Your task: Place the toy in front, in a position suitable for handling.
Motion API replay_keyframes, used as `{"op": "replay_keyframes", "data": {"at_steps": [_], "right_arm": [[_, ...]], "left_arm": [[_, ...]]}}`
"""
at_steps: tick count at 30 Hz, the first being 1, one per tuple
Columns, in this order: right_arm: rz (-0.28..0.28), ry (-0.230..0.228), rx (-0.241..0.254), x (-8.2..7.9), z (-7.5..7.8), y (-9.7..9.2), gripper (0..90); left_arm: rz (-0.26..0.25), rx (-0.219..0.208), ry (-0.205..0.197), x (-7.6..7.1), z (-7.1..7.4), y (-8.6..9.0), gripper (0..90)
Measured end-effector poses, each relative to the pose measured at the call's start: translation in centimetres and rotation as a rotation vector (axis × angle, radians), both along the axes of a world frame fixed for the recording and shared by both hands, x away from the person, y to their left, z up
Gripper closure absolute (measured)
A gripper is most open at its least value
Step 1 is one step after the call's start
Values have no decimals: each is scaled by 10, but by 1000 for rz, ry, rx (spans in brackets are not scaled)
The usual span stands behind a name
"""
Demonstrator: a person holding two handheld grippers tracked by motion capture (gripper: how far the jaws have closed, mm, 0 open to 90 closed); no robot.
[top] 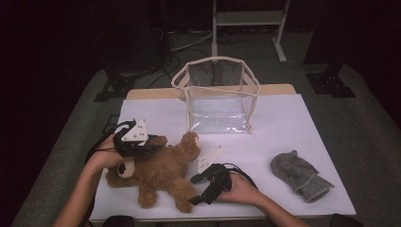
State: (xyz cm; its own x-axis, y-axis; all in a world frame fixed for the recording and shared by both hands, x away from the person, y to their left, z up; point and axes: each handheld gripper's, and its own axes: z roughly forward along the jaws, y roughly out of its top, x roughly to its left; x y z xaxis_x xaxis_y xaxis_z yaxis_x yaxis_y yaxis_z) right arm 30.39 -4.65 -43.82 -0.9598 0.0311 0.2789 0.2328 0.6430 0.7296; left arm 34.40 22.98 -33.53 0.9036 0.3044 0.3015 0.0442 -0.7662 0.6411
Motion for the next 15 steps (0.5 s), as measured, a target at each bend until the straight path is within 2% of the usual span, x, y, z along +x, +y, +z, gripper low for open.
{"op": "replay_keyframes", "data": {"at_steps": [3, 4, 6, 10, 15], "right_arm": [[8, 17, -17, 1, -6, 9, 266], [23, 68, -15, 2, -10, 15, 335], [34, 83, -11, 1, -12, 19, 401], [40, 57, -3, -1, -10, 19, 553], [49, 59, 10, -3, -4, 16, 643]], "left_arm": [[1, 1, 5, 0, 1, 0, 688], [1, 7, 2, 1, 2, 0, 691], [1, 4, 0, 0, 2, 0, 701], [7, -7, -11, 0, 2, 2, 723], [19, -13, -9, -2, 8, 4, 739]]}}
